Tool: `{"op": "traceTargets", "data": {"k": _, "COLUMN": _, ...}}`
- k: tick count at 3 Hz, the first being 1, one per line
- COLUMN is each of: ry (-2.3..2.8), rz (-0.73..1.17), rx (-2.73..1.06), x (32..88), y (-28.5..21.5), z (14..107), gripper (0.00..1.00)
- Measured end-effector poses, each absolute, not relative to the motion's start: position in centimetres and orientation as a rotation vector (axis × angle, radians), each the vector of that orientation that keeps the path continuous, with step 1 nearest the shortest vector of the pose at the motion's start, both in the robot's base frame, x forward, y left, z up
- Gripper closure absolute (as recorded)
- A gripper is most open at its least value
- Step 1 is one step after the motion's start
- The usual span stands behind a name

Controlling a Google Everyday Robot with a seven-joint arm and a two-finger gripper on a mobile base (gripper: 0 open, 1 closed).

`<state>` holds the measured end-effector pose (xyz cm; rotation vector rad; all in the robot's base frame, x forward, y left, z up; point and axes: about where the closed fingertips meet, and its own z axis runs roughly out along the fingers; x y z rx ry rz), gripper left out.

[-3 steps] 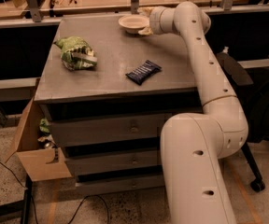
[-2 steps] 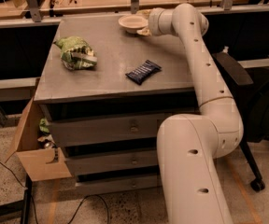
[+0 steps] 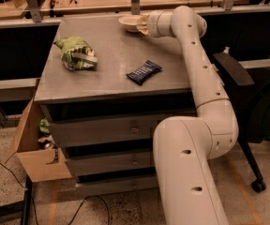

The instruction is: Move paper bowl near rxbar blueberry

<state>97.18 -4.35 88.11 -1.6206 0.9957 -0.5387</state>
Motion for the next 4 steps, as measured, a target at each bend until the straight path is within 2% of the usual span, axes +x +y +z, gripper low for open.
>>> {"op": "traceTargets", "data": {"k": 1, "ry": 1.007, "rz": -0.511, "rx": -1.633, "x": 96.9, "y": -4.1, "z": 87.5, "gripper": 1.00}}
{"op": "traceTargets", "data": {"k": 2, "ry": 0.994, "rz": -0.540, "rx": -1.613, "x": 96.7, "y": -5.0, "z": 89.6, "gripper": 1.00}}
{"op": "traceTargets", "data": {"k": 4, "ry": 0.973, "rz": -0.568, "rx": -1.593, "x": 94.2, "y": -9.6, "z": 94.1, "gripper": 1.00}}
